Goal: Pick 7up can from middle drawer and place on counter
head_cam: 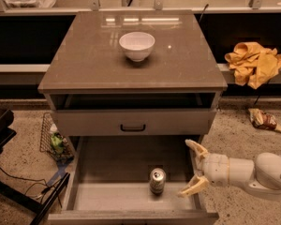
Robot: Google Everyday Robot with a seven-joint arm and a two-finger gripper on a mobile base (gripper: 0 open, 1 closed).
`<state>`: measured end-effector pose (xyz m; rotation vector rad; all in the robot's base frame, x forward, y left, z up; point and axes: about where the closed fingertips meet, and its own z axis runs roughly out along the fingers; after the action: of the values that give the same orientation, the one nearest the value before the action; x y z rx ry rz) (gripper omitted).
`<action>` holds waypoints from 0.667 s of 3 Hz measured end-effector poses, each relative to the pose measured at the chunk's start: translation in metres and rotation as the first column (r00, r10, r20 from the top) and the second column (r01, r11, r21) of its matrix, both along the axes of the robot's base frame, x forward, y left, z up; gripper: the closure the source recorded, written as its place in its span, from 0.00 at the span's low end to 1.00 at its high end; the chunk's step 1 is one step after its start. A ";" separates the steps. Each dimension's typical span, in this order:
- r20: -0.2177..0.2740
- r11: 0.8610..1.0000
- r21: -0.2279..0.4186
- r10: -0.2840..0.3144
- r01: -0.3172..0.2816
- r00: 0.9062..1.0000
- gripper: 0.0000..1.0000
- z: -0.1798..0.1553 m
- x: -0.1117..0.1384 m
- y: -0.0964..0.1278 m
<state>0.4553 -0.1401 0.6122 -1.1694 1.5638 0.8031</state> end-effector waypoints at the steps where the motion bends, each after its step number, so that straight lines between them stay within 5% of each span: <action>1: 0.001 0.996 0.056 0.067 -0.067 0.998 0.00 -0.056 0.013 0.028; 2: 0.007 0.992 0.063 0.110 -0.110 0.994 0.00 -0.090 0.018 0.047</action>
Offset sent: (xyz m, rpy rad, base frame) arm 0.0257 0.0649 -0.1302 0.0680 -0.0101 0.1542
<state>0.4736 -0.0929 0.5220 -1.2188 1.4704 0.9159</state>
